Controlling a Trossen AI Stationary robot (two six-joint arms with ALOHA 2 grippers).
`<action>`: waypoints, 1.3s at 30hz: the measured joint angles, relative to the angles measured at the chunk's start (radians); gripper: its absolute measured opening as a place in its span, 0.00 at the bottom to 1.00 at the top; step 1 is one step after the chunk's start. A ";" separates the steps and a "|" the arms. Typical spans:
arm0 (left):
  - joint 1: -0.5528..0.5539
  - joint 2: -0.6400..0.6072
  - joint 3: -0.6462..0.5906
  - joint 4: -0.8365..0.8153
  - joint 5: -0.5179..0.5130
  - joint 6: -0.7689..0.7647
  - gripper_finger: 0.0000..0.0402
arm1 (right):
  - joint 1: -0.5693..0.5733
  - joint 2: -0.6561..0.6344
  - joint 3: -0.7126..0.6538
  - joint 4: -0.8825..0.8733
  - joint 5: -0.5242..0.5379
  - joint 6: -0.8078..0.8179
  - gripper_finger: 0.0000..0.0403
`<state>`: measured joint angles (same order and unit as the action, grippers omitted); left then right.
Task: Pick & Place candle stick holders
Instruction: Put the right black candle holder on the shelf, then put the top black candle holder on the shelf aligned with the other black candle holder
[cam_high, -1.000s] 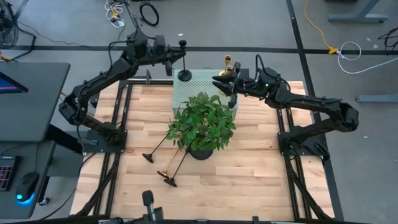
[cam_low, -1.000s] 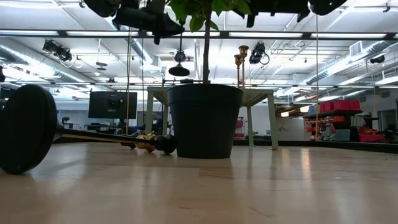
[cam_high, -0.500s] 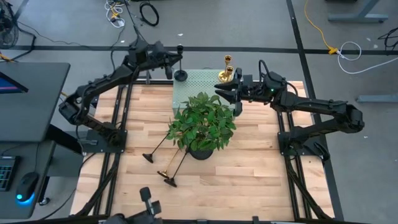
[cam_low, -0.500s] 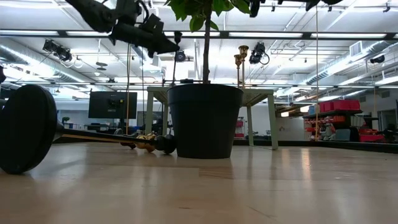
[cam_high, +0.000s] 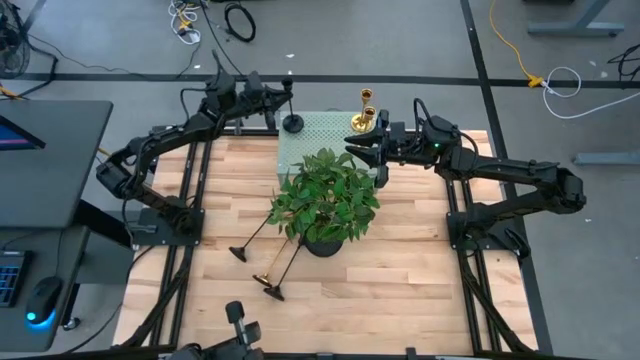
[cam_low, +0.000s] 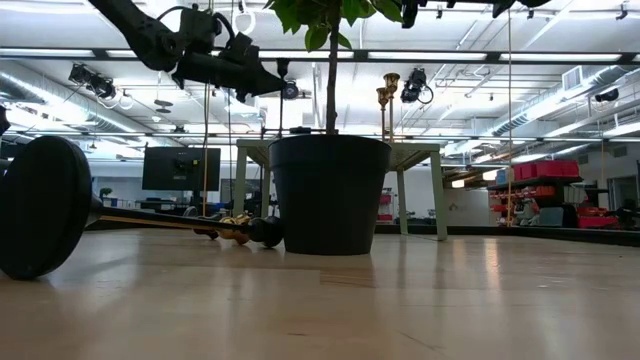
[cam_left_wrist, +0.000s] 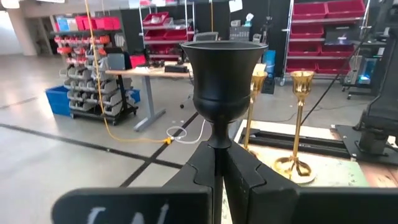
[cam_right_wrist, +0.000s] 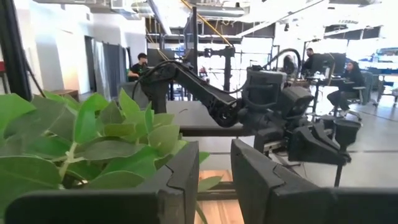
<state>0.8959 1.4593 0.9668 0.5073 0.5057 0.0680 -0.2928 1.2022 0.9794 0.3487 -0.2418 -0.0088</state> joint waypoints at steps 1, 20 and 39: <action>0.000 0.006 0.000 0.017 0.000 -0.004 0.03 | 0.000 0.000 0.000 -0.003 0.008 -0.001 0.23; 0.010 0.046 0.002 0.027 -0.005 -0.026 0.05 | 0.000 0.000 0.000 -0.014 0.024 -0.026 0.23; 0.011 0.049 -0.001 0.010 -0.023 -0.058 0.48 | 0.000 0.000 0.000 -0.013 0.024 -0.028 0.23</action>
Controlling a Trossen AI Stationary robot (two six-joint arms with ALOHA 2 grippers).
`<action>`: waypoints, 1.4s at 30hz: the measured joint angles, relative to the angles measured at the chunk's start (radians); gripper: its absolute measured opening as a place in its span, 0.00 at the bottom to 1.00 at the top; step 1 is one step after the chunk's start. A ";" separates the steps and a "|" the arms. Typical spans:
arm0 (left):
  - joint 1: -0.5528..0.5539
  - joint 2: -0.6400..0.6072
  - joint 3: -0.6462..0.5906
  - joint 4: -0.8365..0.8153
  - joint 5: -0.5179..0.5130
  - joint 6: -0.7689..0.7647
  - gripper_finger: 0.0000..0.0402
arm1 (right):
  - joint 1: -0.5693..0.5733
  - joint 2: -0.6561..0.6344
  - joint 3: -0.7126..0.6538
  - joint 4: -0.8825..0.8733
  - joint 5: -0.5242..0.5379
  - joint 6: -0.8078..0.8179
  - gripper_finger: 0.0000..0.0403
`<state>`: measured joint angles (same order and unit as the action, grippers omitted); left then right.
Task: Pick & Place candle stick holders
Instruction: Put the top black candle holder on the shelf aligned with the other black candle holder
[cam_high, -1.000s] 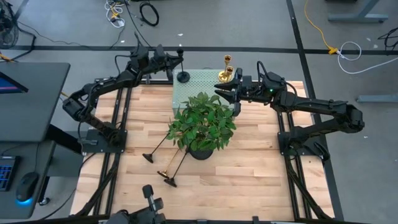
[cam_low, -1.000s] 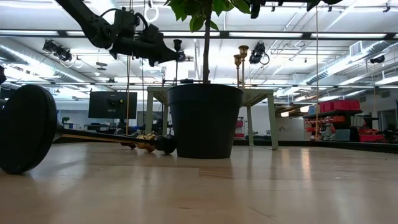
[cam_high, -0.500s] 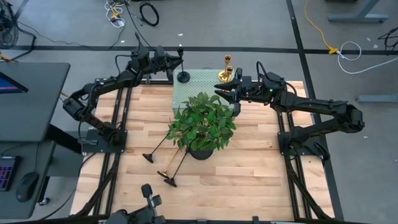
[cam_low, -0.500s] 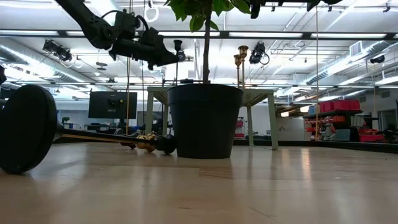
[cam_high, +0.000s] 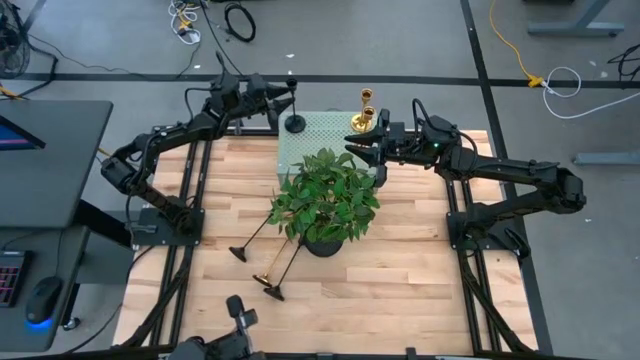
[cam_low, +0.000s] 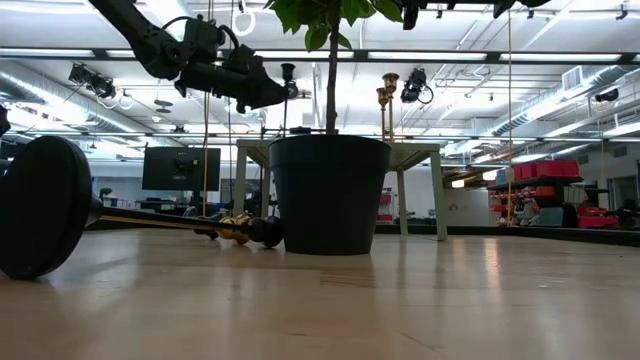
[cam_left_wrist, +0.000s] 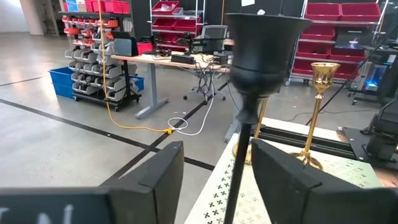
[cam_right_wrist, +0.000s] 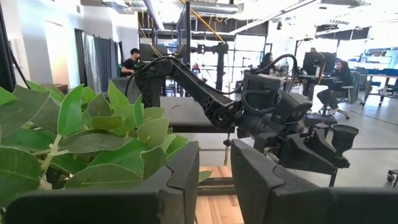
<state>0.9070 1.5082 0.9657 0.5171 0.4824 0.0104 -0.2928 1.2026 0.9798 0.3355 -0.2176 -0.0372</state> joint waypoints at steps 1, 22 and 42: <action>0.000 0.000 0.000 -0.001 0.000 0.000 0.49 | 0.000 0.000 0.000 0.000 0.000 0.000 0.23; 0.027 -0.056 0.001 -0.165 0.069 0.051 0.57 | 0.000 0.000 0.000 -0.007 0.000 -0.004 0.23; 0.016 -0.338 0.002 -0.899 0.010 0.105 0.57 | 0.000 0.000 0.000 -0.007 0.000 -0.003 0.23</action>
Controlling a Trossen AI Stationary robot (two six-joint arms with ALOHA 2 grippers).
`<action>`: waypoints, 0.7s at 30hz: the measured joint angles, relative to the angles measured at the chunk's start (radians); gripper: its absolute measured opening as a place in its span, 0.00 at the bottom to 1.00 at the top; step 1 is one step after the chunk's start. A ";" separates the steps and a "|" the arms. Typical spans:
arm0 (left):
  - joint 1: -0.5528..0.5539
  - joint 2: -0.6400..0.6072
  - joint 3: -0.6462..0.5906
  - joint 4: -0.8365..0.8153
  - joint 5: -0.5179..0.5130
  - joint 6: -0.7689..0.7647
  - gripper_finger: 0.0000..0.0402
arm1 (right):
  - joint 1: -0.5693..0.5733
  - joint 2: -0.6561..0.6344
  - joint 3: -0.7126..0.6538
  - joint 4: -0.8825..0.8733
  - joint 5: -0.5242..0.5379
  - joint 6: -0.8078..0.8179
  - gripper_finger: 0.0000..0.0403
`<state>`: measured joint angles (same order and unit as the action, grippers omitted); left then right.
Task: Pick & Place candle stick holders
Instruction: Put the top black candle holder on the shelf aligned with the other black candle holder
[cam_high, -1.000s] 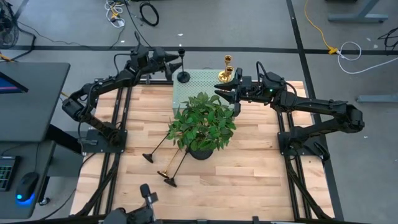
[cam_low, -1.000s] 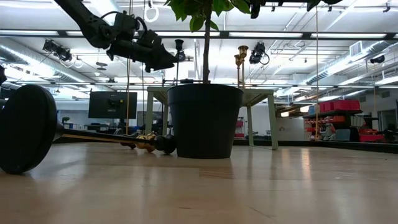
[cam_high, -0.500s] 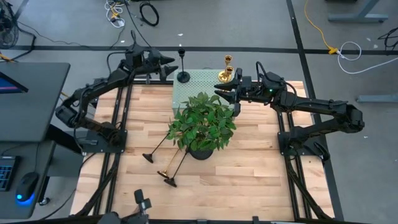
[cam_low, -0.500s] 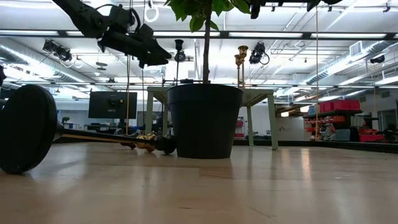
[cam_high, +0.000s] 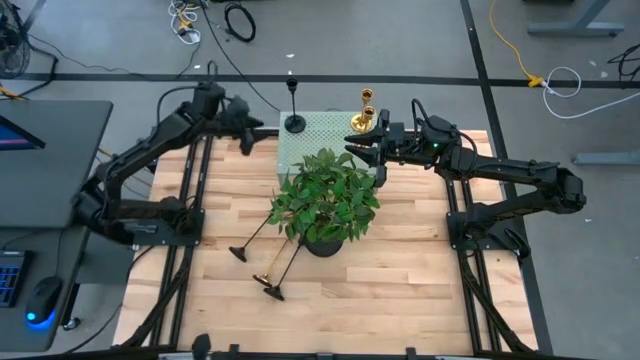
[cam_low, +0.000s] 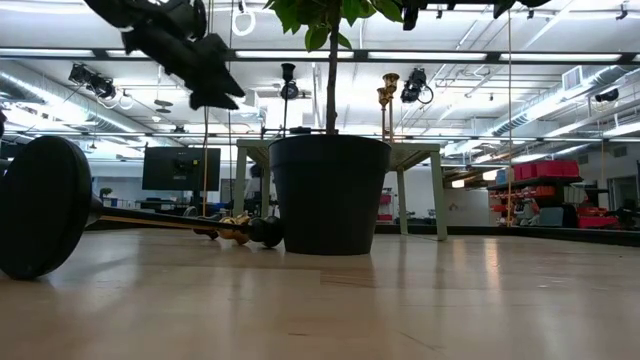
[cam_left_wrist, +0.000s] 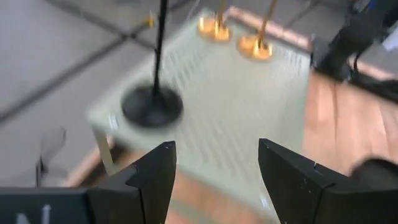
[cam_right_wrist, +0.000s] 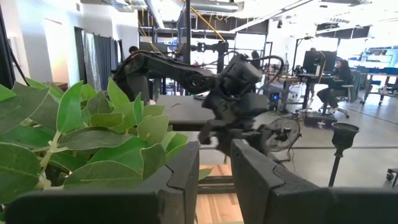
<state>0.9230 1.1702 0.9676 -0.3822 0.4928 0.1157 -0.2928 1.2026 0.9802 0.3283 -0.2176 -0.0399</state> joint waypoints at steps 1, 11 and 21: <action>-0.007 -0.009 0.000 -0.055 -0.018 0.000 0.57 | 0.000 0.000 0.000 0.000 0.000 0.000 0.23; -0.171 -0.062 0.000 -0.461 -0.245 -0.143 0.57 | 0.000 0.000 0.000 0.000 0.000 0.001 0.23; -0.387 -0.058 0.000 -0.658 -0.298 -0.386 0.57 | 0.000 0.000 0.000 -0.003 0.000 0.004 0.23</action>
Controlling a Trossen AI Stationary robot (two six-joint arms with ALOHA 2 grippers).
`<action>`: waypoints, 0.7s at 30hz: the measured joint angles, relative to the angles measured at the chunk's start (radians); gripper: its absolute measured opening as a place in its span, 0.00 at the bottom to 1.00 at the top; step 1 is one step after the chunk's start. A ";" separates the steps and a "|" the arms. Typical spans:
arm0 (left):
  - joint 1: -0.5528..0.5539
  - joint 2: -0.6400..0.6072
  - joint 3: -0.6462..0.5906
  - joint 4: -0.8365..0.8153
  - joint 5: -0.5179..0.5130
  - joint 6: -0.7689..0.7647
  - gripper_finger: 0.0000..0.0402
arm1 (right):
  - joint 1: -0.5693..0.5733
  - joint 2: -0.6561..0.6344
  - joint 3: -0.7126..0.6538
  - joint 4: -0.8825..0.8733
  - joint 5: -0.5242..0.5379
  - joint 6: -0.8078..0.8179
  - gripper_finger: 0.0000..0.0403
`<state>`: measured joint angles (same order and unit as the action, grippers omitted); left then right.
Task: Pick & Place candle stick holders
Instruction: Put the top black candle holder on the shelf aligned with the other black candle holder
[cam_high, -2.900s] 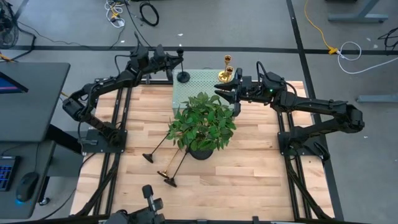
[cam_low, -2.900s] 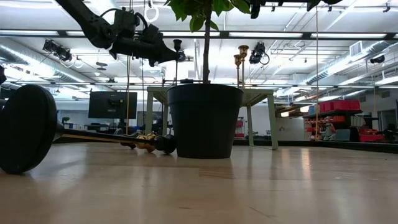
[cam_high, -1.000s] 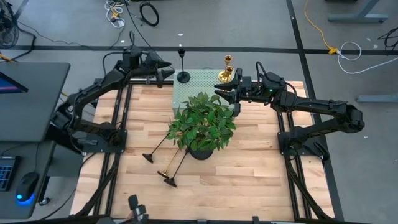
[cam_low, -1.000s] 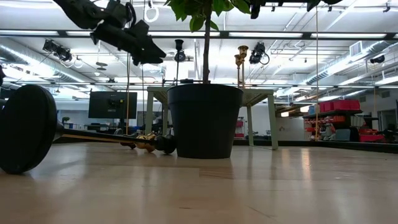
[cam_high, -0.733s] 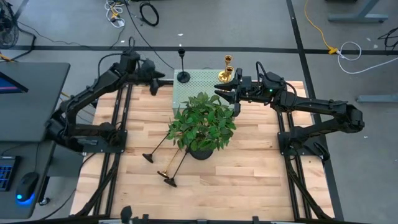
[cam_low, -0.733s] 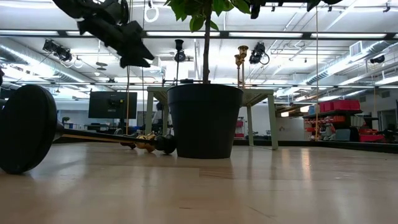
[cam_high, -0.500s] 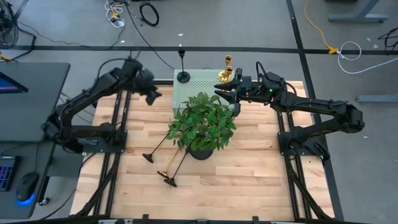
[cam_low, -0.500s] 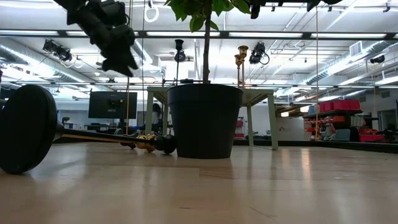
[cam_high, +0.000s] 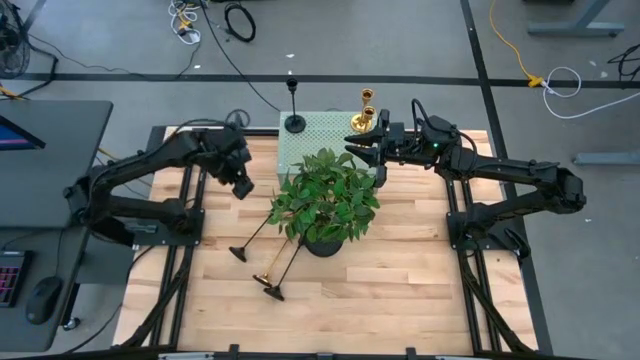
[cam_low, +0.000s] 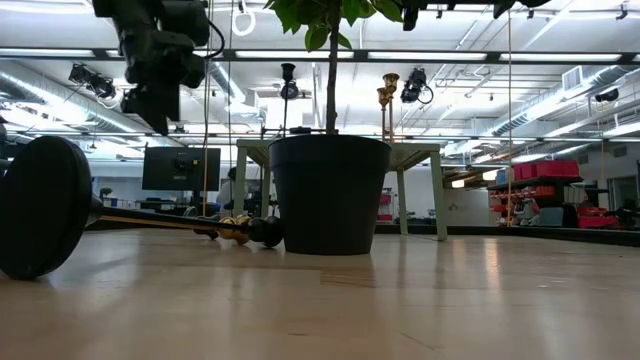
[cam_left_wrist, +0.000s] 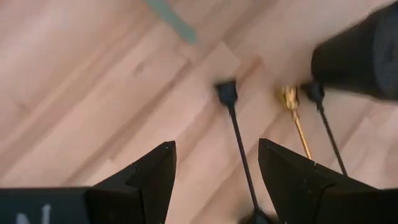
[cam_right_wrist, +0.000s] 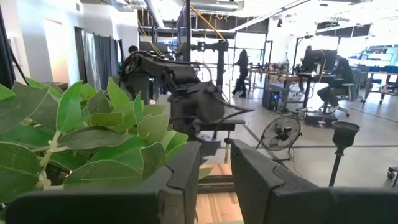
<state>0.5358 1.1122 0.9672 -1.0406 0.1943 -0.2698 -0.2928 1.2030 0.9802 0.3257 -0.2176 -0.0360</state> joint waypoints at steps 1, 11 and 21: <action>-0.025 0.000 0.000 -0.015 -0.010 -0.026 0.57 | 0.000 0.000 0.000 0.000 0.000 -0.002 0.23; -0.324 0.000 -0.016 -0.015 -0.126 -0.365 0.57 | 0.000 0.000 0.000 -0.002 0.000 -0.003 0.23; -0.577 0.002 -0.218 0.201 -0.129 -0.732 0.57 | 0.000 0.000 0.000 -0.014 0.000 -0.025 0.23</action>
<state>-0.0415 1.1137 0.7488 -0.8391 0.0654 -1.0016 -0.2928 1.2030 0.9802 0.3112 -0.2180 -0.0614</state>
